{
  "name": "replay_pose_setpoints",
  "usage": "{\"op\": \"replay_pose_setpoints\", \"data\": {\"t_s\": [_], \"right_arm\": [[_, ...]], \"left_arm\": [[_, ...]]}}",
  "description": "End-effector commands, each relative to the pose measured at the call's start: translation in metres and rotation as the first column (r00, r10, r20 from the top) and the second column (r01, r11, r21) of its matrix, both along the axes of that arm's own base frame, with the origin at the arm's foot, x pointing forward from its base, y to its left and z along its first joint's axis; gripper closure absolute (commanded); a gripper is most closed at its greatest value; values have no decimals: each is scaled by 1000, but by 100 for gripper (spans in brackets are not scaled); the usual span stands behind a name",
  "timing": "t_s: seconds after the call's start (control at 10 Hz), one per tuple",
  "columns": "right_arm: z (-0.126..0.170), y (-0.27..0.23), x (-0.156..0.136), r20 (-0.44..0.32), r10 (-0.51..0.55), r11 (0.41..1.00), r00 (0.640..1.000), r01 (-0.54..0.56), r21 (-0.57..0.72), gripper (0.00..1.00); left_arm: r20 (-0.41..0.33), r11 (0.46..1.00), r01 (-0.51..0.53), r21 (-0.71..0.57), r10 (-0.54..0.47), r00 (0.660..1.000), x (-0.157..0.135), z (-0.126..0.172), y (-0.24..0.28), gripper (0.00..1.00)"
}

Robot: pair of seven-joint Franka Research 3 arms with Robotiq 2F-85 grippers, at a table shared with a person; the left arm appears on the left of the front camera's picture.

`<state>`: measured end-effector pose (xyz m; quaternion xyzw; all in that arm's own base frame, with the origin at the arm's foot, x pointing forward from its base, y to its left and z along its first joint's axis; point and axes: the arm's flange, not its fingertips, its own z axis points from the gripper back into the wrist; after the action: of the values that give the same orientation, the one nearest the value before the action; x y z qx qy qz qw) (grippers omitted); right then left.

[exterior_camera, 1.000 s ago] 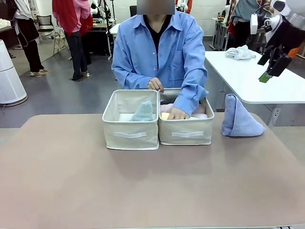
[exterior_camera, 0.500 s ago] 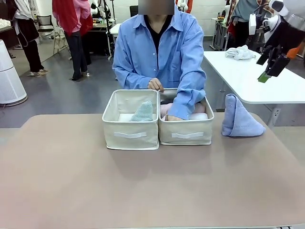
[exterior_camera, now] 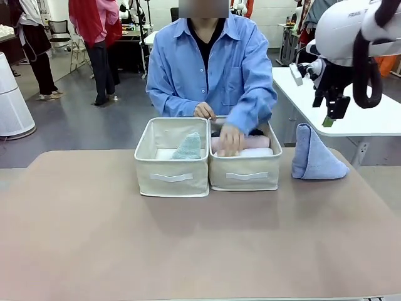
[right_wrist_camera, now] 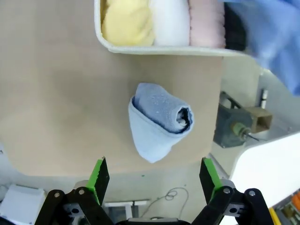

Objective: Sort the towels based on their folding style.
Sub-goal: Pick up another triangle-folded towel from the table and place it in the left Fabric basket.

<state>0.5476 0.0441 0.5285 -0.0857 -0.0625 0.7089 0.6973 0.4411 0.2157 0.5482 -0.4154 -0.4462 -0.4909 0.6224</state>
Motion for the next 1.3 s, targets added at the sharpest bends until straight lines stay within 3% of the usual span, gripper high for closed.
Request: {"op": "replay_pose_setpoints", "data": {"t_s": [0.0, 0.3, 0.9, 1.2], "right_arm": [[0, -5, 18, -74, -8, 1000, 997, 6, -19, 0], [-20, -4, 38, -143, -24, 1000, 990, 25, 9, 0], [-51, -3, 61, -140, 9, 998, 990, -1, 55, 0], [-70, -3, 69, -179, 26, 997, 983, -13, 70, 0]], "left_arm": [[16, 1000, 7, -1, -7, 1000, -2, 0, 1, 0], [16, 1000, 7, -1, -7, 1000, -2, 0, 1, 0], [16, 1000, 7, -1, -7, 1000, -2, 0, 1, 0], [16, 1000, 7, -1, -7, 1000, -2, 0, 1, 0]]}}
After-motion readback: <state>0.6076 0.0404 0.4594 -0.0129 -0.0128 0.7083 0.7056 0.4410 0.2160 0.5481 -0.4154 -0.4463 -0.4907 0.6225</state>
